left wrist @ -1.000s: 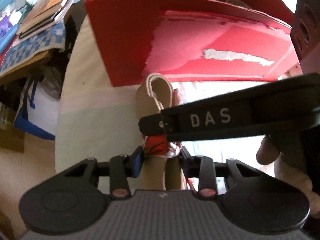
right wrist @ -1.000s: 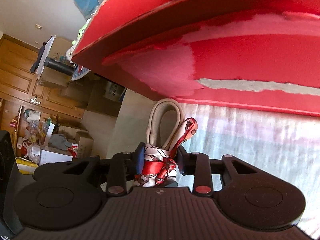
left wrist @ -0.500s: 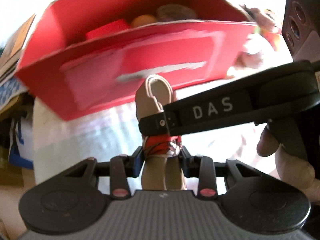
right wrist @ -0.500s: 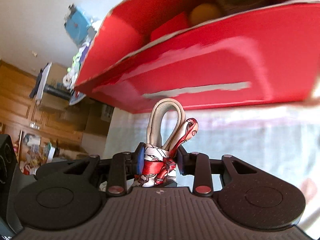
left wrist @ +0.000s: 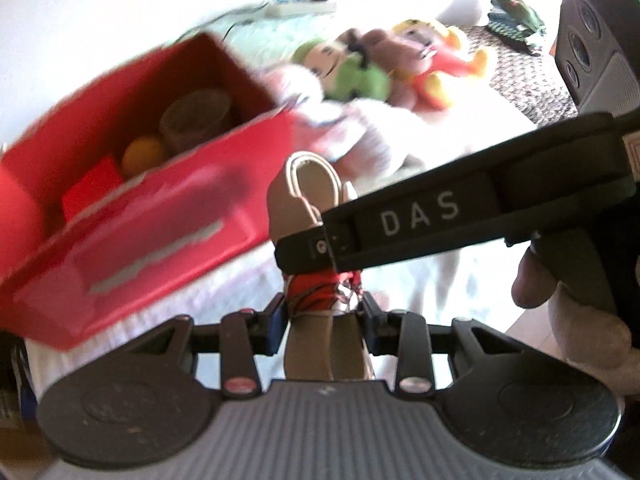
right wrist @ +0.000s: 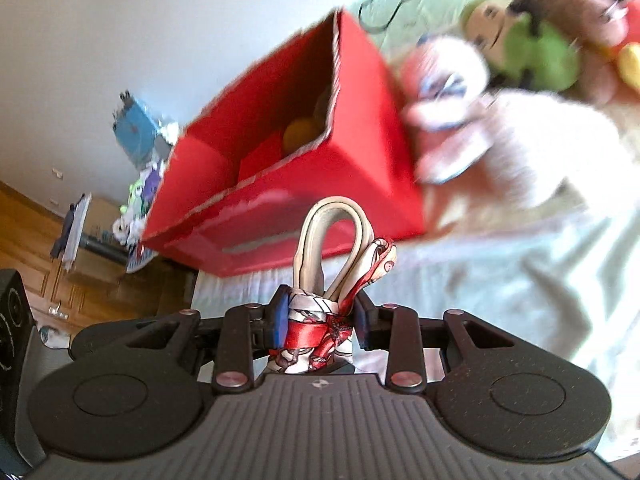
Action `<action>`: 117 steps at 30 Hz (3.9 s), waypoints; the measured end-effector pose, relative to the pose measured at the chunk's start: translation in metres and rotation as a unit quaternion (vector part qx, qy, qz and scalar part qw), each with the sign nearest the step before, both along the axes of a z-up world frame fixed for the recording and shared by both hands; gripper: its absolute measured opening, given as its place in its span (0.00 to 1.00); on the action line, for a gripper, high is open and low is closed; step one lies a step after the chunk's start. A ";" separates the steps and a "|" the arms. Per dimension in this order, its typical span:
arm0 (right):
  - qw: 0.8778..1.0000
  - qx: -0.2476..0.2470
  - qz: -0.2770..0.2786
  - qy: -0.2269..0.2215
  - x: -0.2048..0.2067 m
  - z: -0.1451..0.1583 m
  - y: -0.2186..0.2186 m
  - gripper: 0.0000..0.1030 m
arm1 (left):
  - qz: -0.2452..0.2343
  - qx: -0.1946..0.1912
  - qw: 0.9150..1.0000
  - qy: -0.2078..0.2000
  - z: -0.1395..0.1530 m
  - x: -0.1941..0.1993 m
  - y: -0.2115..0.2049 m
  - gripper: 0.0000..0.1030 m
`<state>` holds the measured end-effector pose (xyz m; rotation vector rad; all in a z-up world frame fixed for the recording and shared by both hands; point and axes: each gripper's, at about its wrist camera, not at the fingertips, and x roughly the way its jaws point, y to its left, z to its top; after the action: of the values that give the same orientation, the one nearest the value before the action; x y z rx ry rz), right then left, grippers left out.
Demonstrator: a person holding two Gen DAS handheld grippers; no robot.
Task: Organize objects
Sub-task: 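Lift the strap with the right gripper and carry it over the box, then lower the strap into the box beside the red carton and open the right gripper, then withdraw the right gripper up out of the box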
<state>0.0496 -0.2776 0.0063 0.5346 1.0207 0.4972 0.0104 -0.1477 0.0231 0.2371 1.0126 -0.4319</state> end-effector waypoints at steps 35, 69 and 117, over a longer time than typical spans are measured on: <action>0.974 0.021 0.040 -0.224 0.093 0.095 0.075 0.34 | 0.101 -0.002 0.979 -0.179 0.101 0.088 0.082 0.34; 0.982 -0.042 0.185 0.029 0.182 -0.004 0.209 0.34 | 0.138 0.046 0.989 -0.031 -0.002 0.137 0.193 0.49; 0.998 -0.052 -0.009 -0.015 0.160 0.004 0.138 0.42 | 0.175 0.040 0.983 -0.028 0.010 0.159 0.178 0.83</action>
<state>0.2101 -0.1393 0.0105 0.4417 1.0062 0.4324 0.1690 0.0301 0.0329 0.1367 0.9936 -0.0642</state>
